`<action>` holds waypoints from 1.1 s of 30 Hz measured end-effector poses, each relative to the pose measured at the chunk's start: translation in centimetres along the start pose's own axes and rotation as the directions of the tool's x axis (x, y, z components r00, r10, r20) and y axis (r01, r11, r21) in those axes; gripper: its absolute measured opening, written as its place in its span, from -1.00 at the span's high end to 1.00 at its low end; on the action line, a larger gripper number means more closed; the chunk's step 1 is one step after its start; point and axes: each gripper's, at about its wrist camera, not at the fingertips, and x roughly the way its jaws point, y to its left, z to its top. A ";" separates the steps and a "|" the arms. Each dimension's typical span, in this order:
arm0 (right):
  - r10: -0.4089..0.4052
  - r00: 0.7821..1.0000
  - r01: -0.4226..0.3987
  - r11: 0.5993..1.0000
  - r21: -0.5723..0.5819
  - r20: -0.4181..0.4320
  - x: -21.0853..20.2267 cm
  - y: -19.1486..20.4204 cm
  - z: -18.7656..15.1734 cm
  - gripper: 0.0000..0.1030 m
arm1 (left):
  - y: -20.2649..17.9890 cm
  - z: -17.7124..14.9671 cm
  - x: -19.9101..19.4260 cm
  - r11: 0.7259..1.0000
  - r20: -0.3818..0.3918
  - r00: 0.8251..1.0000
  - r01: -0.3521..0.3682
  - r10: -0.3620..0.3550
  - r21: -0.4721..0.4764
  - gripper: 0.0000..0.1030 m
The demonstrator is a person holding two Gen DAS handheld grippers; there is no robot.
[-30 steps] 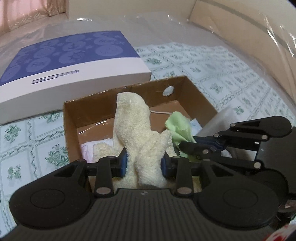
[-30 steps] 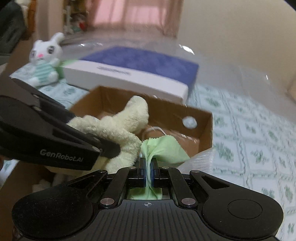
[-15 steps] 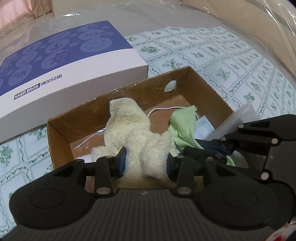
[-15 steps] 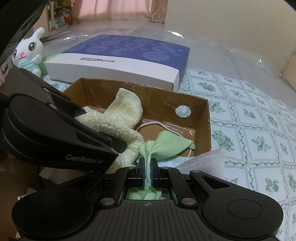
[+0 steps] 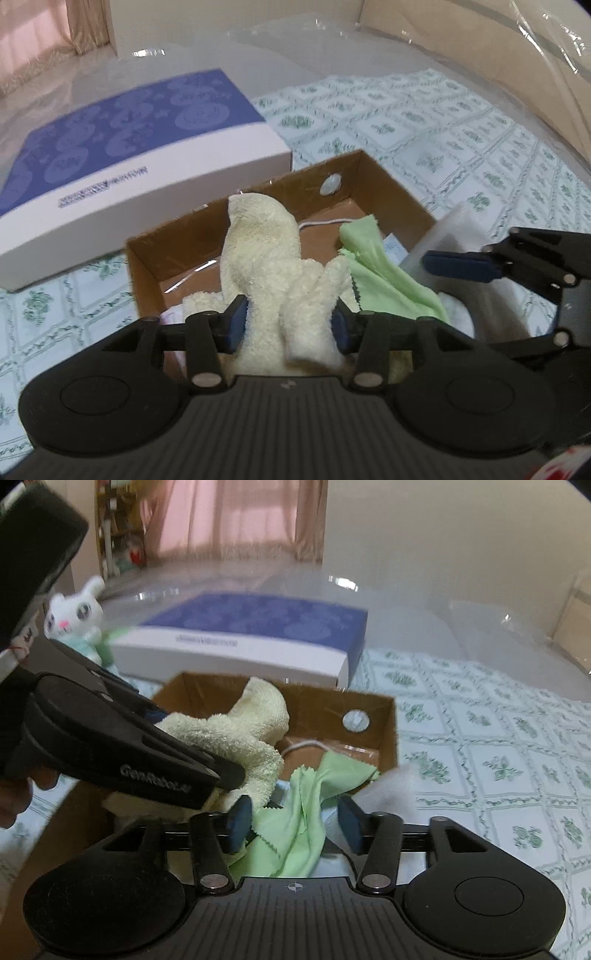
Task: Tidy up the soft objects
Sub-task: 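Carry towel and green cloth into the tray and open both tools, then withdraw both tools from the tray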
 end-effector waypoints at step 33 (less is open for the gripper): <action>0.092 0.994 -0.081 0.986 0.144 -0.066 -3.6 1.9 -3.8 0.99 | -0.3 -6.4 -5.9 0.999 0.087 0.996 -0.027 0.030 -0.032 0.29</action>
